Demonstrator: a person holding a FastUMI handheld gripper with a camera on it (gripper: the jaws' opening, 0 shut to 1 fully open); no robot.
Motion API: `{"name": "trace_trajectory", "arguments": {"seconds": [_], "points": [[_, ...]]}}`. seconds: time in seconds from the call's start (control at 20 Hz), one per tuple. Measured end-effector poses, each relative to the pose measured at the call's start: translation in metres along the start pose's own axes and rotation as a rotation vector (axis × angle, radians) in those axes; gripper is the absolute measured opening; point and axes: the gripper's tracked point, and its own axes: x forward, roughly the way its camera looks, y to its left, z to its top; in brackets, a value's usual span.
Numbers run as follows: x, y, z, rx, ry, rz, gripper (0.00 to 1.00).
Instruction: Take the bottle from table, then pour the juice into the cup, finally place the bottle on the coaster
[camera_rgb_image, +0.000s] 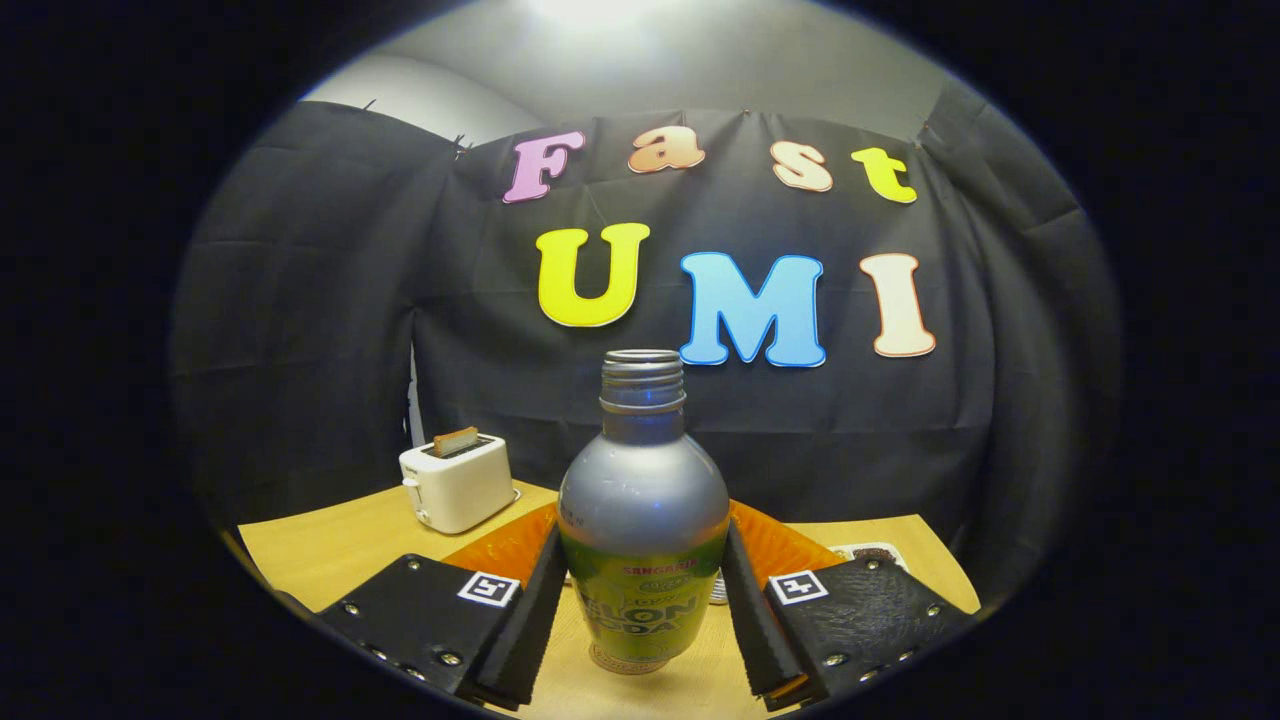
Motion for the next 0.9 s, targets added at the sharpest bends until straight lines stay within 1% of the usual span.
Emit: {"name": "trace_trajectory", "arguments": {"seconds": [0.15, 0.5, 0.9], "points": [[0.001, -0.004, 0.002, -0.011, -0.003, -0.009, 0.76], [0.008, -0.001, -0.009, 0.011, 0.024, 0.007, 0.76], [0.024, 0.006, -0.027, 0.073, 0.026, 0.019, 0.76]]}}
